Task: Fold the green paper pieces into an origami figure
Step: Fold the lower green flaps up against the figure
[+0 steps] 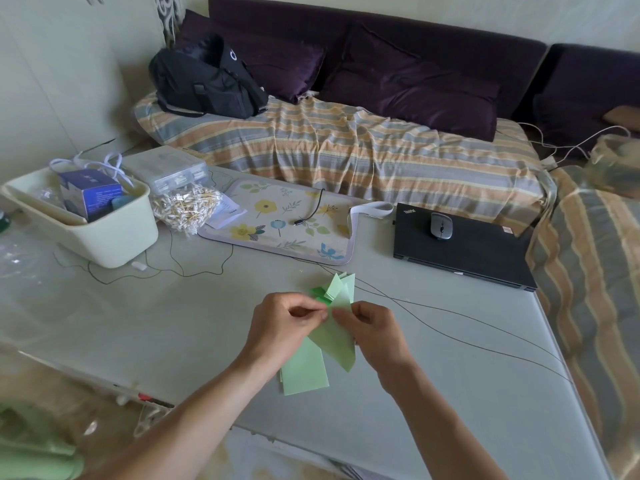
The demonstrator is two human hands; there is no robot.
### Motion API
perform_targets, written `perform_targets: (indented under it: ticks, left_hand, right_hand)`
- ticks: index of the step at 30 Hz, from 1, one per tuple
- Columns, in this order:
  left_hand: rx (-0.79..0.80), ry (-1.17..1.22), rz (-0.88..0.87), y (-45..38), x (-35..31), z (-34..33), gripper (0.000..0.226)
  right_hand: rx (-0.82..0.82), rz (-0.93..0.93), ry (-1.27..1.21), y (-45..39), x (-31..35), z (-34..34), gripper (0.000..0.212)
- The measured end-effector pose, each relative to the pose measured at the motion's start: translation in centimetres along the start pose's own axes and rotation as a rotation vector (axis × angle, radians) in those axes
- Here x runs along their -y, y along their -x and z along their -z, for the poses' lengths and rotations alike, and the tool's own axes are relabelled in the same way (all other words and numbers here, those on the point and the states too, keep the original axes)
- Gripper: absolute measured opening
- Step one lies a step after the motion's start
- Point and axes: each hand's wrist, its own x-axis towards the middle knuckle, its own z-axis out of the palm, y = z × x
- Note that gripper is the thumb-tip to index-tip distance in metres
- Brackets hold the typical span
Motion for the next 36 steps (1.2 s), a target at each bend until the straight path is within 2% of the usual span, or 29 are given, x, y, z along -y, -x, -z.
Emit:
perform_targets:
  ticks: [4,7,9,12,14,17,23,26,30,36]
  left_hand:
    - [0.026,0.089,0.107,-0.21,0.03,0.01,0.007]
    - [0.094,0.099,0.152,-0.05,0.23,-0.04,0.008]
    - [0.104,0.094,0.146,0.03,0.29,0.04,0.005]
    - [0.115,0.079,0.154,-0.04,0.14,0.22,0.004]
    - [0.144,0.073,0.164,0.07,-0.02,0.23,0.004]
    - [0.190,0.076,0.178,0.24,-0.14,0.12,0.004]
    - [0.231,0.134,0.209,0.32,-0.64,0.06,0.005]
    - [0.212,0.151,0.219,0.31,-0.58,0.11,0.004]
    - [0.144,0.180,0.228,0.06,-0.36,0.32,0.001]
    - [0.116,0.167,0.204,-0.17,-0.09,0.19,0.004]
  right_hand:
    - [0.044,0.018,-0.004,0.09,0.33,-0.19,0.063]
    - [0.062,0.022,-0.008,0.09,0.36,-0.22,0.068]
    - [0.066,0.017,-0.034,0.17,0.37,-0.21,0.058]
    - [0.013,0.007,-0.091,-0.03,0.25,-0.03,0.025]
    - [-0.007,-0.017,-0.151,-0.04,0.49,0.32,0.016]
    - [-0.039,-0.019,-0.167,-0.17,0.49,0.58,0.014]
    - [-0.140,0.029,-0.037,-0.27,0.02,0.09,0.015]
    - [-0.115,-0.003,-0.119,-0.24,0.13,0.20,0.014]
    - [0.010,-0.082,-0.194,0.08,0.45,0.36,0.014]
    - [-0.067,-0.027,-0.084,-0.28,-0.01,0.09,0.014]
